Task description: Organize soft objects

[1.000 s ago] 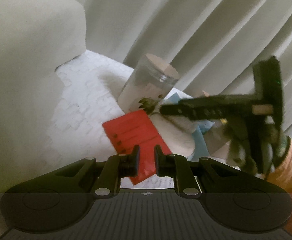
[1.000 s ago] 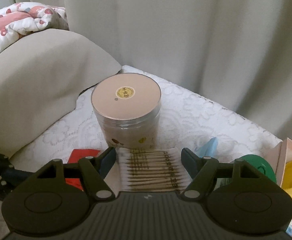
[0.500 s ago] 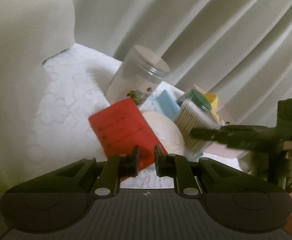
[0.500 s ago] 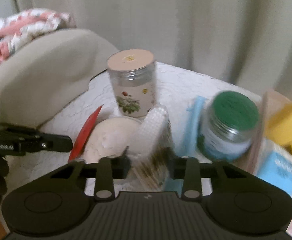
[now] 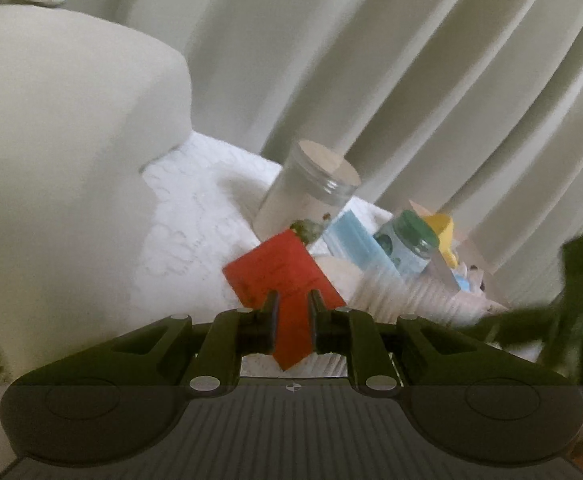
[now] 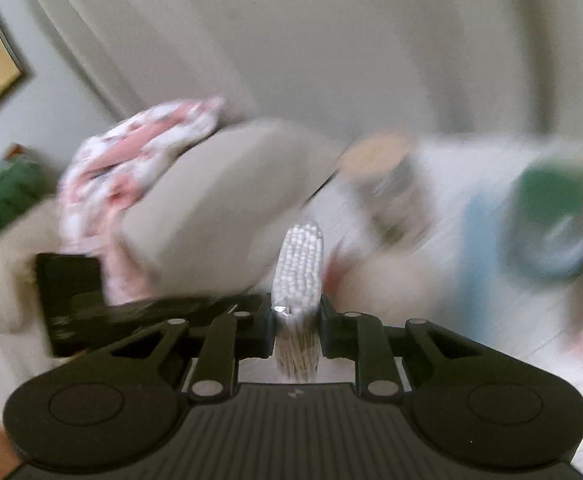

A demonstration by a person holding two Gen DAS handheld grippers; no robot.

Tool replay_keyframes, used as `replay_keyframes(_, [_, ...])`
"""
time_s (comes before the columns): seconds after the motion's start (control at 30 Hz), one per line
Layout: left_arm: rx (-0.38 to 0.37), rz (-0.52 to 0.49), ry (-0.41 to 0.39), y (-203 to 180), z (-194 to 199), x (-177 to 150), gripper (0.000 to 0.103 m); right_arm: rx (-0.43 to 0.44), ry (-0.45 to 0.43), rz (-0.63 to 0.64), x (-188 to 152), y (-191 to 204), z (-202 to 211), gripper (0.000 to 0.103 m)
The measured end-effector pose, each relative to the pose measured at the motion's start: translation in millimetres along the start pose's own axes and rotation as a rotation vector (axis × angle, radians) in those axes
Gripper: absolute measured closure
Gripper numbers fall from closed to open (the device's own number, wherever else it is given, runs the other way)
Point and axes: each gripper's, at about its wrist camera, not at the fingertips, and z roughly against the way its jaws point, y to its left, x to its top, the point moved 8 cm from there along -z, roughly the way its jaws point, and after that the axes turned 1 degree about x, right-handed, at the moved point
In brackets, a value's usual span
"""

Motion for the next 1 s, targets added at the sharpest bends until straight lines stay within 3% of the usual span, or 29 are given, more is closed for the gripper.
replay_keyframes(0.1, [-0.001, -0.012, 0.009, -5.5, 7.3, -8.3, 0.087, -0.001, 0.072, -0.023, -24.3, -2.3, -26.5, 0.083])
replay_keyframes(0.2, [0.005, -0.059, 0.027, -16.6, 10.2, -23.2, 0.087, -0.023, 0.059, -0.047, -35.2, -14.0, -26.7, 0.08])
replay_keyframes(0.27, [0.01, -0.097, 0.036, -25.0, 9.5, -34.5, 0.087, -0.084, 0.005, -0.049, -38.9, -24.8, -14.6, 0.069])
replay_keyframes(0.33, [0.019, -0.158, 0.045, -37.6, 6.3, -47.6, 0.087, -0.137, -0.058, -0.018, -43.5, -31.9, 1.0, 0.04])
replay_keyframes(0.47, [0.046, -0.3, 0.05, -67.6, -2.2, -68.6, 0.086, -0.31, -0.178, 0.071, -61.7, -50.0, 36.5, 0.036])
replay_keyframes(0.53, [0.068, -0.39, 0.072, -86.8, -10.8, -74.3, 0.086, -0.404, -0.199, 0.098, -68.7, -65.8, 54.2, 0.036])
replay_keyframes(0.63, [0.094, -0.506, 0.144, -107.7, -27.2, -84.4, 0.085, -0.615, -0.217, 0.163, -77.4, -90.8, 73.9, 0.034])
replay_keyframes(0.7, [0.113, -0.555, 0.176, -116.9, -36.9, -91.2, 0.082, -0.693, -0.22, 0.144, -81.8, -109.4, 81.0, 0.034])
replay_keyframes(0.77, [0.138, -0.59, 0.197, -125.2, -42.6, -93.5, 0.08, -0.714, -0.206, 0.089, -88.6, -128.6, 83.6, 0.033])
replay_keyframes(0.8, [0.145, -0.594, 0.211, -129.4, -45.6, -94.6, 0.074, -0.715, -0.232, 0.106, -90.8, -130.4, 84.9, 0.029])
replay_keyframes(0.9, [0.14, -0.593, 0.229, -139.2, -54.4, -97.5, 0.054, -0.726, -0.2, 0.149, -91.1, -131.2, 76.4, 0.019])
replay_keyframes(1.0, [0.152, -0.584, 0.223, -142.0, -60.2, -98.2, 0.052, -0.723, -0.182, 0.175, -90.9, -128.9, 68.4, 0.014])
